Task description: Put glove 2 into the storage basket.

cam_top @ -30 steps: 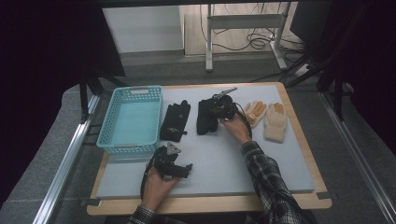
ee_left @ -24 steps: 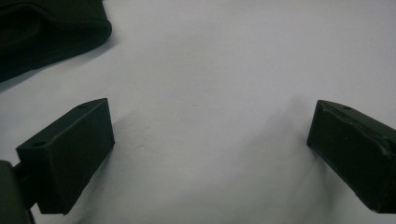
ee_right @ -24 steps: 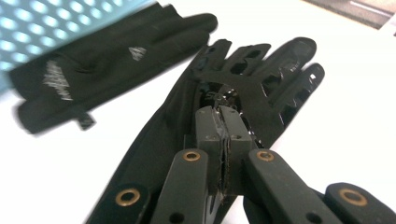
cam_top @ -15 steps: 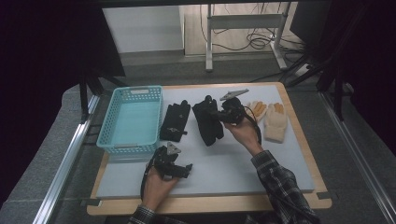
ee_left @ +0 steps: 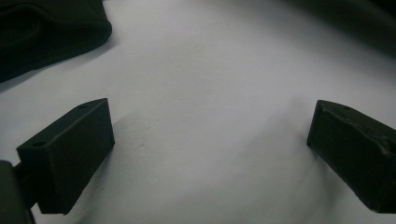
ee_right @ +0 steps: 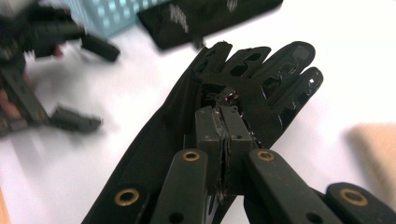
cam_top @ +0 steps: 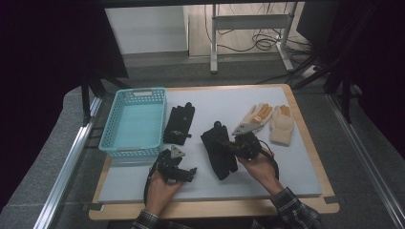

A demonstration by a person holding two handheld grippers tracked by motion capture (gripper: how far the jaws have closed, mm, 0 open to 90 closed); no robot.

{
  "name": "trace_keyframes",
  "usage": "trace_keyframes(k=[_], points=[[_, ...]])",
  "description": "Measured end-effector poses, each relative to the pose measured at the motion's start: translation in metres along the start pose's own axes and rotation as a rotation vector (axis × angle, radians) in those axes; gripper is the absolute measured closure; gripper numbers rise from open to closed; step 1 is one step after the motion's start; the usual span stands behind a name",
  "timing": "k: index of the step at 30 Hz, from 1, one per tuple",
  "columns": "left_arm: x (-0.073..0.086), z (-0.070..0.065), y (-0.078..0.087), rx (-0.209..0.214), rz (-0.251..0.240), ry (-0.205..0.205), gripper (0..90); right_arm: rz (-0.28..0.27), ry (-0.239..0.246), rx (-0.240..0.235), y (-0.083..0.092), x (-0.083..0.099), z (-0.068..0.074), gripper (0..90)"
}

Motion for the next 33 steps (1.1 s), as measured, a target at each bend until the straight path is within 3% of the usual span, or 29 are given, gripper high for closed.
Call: trace_keyframes(k=[3,6,9,11,13,17,20,28,33], points=[[0.0,0.0,0.0,0.001,-0.001,0.003,1.0,0.02,0.004,0.007,-0.007,0.019,0.002,83.2],[0.0,0.0,0.0,0.001,-0.001,0.003,1.0,0.036,0.032,0.046,-0.009,0.03,-0.001,63.2],[0.0,0.0,0.0,0.001,-0.001,0.004,1.0,0.008,0.014,0.066,0.002,0.027,-0.01,55.0],[0.0,0.0,0.0,0.002,-0.001,0.005,0.9,-0.004,0.003,0.078,0.011,0.027,-0.018,57.2],[0.0,0.0,0.0,0.003,0.0,0.007,0.8,0.01,0.001,0.076,0.015,0.032,-0.024,67.5],[0.0,0.0,0.0,0.006,0.001,0.009,0.9,0.055,-0.005,0.052,0.011,0.052,-0.026,78.3],[0.0,0.001,0.002,0.011,-0.001,0.018,1.0,0.076,0.002,0.019,0.005,0.066,-0.021,79.5],[0.007,0.007,0.009,-0.011,0.014,0.011,0.8,0.07,0.017,-0.014,0.002,0.07,-0.005,78.8],[0.013,0.01,0.016,-0.034,0.012,0.005,0.7,0.065,0.024,-0.063,0.001,0.072,0.011,77.6]])
Point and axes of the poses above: each handheld gripper's, and its own axes: y roughly backward along the jaws, x roughly out of its underside, z roughly to its left, the point moved 7 cm from there along -y, roughly forward along the jaws, and after that the axes turned 6 degrees about x, right-handed, at the moved point
